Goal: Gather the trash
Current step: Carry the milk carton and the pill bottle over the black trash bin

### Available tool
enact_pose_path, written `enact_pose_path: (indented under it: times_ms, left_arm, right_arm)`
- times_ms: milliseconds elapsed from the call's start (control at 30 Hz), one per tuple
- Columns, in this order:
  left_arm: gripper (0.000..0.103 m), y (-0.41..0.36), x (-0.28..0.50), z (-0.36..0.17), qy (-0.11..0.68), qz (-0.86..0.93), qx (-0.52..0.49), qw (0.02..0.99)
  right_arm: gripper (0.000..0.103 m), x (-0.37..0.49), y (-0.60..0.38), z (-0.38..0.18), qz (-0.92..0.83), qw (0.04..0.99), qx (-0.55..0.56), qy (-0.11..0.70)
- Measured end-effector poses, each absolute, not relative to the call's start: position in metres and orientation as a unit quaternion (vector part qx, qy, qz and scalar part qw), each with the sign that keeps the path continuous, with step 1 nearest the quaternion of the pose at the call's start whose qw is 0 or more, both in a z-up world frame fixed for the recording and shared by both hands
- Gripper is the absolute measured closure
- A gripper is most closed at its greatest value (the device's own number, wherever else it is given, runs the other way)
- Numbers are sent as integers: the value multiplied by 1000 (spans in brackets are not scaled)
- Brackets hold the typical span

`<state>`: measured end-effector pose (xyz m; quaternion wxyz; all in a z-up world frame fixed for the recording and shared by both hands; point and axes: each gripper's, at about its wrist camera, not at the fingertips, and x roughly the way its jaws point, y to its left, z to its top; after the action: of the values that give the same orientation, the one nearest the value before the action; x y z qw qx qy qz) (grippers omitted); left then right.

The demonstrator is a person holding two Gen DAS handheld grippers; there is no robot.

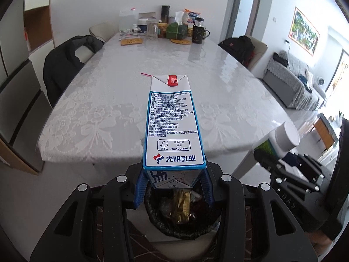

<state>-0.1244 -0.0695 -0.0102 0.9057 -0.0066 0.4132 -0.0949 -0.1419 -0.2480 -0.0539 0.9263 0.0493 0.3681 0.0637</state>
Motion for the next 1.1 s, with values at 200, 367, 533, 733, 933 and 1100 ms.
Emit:
enact_pose_path:
  times_ms: [200, 367, 533, 733, 933, 1100]
  left_arm:
    - [62, -71, -151, -28, 422, -108, -2, 900]
    - [62, -69, -165, -52, 440, -113, 4, 891]
    - [62, -66, -174, -79, 454, -110, 8, 884]
    - [62, -58, -166, -119, 479, -94, 3, 873]
    - [62, -60, -154, -148, 488, -85, 0, 869]
    - [62, -66, -141, -180, 503, -89, 3, 860]
  right_arm:
    - [60, -163, -249, -65, 70, 925, 49, 371]
    - [60, -171, -248, -83, 73, 920, 52, 382]
    - [60, -177, -246, -103, 75, 915, 52, 394]
    - [60, -177, -250, -139, 65, 904, 56, 418]
    - [60, -167, -246, -180, 62, 891, 60, 445]
    - [60, -159, -240, -210, 63, 882, 55, 463]
